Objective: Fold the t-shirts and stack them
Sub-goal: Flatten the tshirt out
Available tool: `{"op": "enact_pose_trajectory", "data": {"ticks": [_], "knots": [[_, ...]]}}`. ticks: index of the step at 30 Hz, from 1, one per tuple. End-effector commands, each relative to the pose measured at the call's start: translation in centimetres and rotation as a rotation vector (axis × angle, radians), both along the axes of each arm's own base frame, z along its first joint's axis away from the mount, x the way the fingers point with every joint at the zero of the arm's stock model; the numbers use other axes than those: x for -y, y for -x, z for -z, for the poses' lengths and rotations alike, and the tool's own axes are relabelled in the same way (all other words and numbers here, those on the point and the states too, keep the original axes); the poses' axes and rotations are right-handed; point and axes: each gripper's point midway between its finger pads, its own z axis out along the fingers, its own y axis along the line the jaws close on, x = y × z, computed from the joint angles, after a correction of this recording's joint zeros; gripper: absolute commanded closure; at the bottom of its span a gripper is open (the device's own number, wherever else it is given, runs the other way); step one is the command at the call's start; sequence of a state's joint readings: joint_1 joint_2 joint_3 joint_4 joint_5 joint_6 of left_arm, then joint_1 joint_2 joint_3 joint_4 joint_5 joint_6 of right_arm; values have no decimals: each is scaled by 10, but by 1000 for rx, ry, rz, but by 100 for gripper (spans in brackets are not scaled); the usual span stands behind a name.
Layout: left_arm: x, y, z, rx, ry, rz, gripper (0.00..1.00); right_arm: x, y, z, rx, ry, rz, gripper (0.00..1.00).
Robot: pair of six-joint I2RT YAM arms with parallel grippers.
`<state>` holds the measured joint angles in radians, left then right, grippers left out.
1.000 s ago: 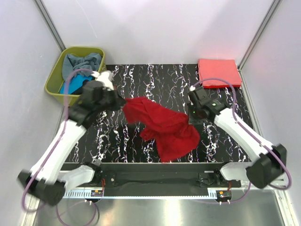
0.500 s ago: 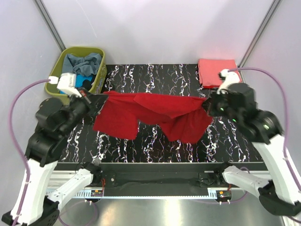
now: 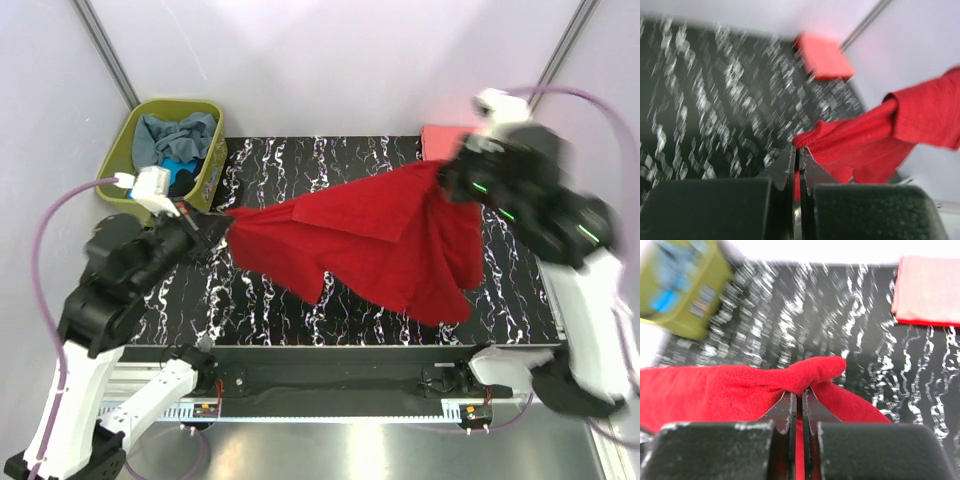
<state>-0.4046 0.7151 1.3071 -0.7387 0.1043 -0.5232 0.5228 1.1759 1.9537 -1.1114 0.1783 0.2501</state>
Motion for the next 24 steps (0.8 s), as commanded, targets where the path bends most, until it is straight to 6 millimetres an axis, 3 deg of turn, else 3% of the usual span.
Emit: {"op": "enact_pose_trajectory", "data": {"ticks": [1,3,4,5,6,7,8,10,11,12,14,15,16,17,18,19,20,21,22,23,24], "knots": [[-12,-18,46,-149,-60,-110,100,-28,-96,85,-189,257,17,100],[-20,-29,81,-237,-114,-176,100,-40,-127,107,-244,264,-8,100],[-24,-31,92,-263,-138,-204,100,-51,-152,138,-306,290,-19,100],[-28,-37,118,-312,-184,-229,100,-58,-167,149,-314,294,-24,99],[-37,-42,131,-328,-225,-278,100,-63,-179,162,-335,303,-22,96],[-40,-48,144,-348,-255,-303,100,-70,-196,200,-403,334,-29,94],[-44,-53,174,-410,-321,-318,100,-76,-207,206,-406,333,-38,94],[-55,-62,192,-438,-380,-388,100,-86,-231,246,-463,368,-46,92],[-60,-66,212,-489,-433,-410,100,-83,-230,260,-513,386,-35,78],[-71,-70,217,-499,-482,-466,100,-84,-233,286,-581,400,-35,70],[-88,-74,229,-560,-586,-505,100,-81,-222,284,-649,399,-21,56],[-95,-75,230,-571,-619,-520,99,-80,-216,288,-680,399,-22,43],[-99,-74,232,-587,-650,-520,96,-79,-209,283,-690,385,-20,40],[-105,-77,231,-594,-672,-529,89,-76,-194,298,-749,400,-29,37],[-108,-76,230,-598,-678,-542,89,-72,-186,300,-762,399,-27,34],[-109,-76,229,-595,-676,-543,85,-61,-161,302,-798,404,-18,30],[-110,-76,227,-590,-675,-549,82,-59,-156,301,-775,388,-14,29],[-111,-75,226,-588,-673,-552,65,-55,-146,299,-771,376,-10,25],[-111,-74,224,-588,-673,-549,56,-53,-130,276,-725,327,-12,17],[-110,-73,220,-579,-670,-541,50,-47,-110,297,-775,328,-19,16],[-110,-71,219,-580,-663,-537,43,-45,-97,299,-791,311,-26,16]]}}
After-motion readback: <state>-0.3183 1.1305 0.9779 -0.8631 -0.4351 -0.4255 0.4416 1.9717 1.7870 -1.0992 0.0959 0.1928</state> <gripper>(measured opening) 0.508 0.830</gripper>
